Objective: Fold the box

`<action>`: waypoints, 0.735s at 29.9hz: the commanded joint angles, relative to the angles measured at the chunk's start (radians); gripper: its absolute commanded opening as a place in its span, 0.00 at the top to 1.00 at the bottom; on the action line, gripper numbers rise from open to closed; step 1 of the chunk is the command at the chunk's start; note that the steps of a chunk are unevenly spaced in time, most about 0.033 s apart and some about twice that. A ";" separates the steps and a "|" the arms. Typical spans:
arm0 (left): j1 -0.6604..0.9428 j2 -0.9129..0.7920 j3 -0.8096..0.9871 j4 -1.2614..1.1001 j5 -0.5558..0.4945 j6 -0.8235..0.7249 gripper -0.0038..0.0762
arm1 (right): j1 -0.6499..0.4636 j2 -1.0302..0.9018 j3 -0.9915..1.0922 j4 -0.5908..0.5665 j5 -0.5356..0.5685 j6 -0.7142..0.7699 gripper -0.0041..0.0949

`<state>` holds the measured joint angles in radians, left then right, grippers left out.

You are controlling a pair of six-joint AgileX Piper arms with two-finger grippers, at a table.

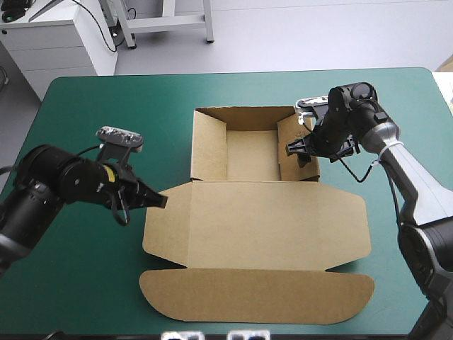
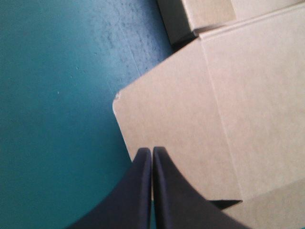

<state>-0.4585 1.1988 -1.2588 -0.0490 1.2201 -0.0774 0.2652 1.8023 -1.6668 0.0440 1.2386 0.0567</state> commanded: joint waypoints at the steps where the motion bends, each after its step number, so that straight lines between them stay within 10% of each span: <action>1: -0.003 -0.137 0.086 -0.004 -0.091 -0.001 0.96 | -0.003 -0.020 -0.019 0.019 -0.006 -0.018 0.28; 12: -0.003 -0.586 0.534 0.041 -0.519 0.001 0.96 | -0.003 0.086 -0.019 0.074 -0.008 -0.057 0.33; 20: -0.003 -0.791 0.720 0.057 -0.609 0.003 0.96 | -0.003 0.102 -0.033 0.056 -0.006 -0.100 0.98; 22: -0.003 -0.810 0.741 0.072 -0.619 0.003 0.96 | -0.003 0.102 -0.059 0.027 0.001 -0.100 0.97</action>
<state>-0.4585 0.4019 -0.5138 0.0063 0.6902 -0.0743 0.2652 1.9543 -1.6732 0.0869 1.2225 -0.0282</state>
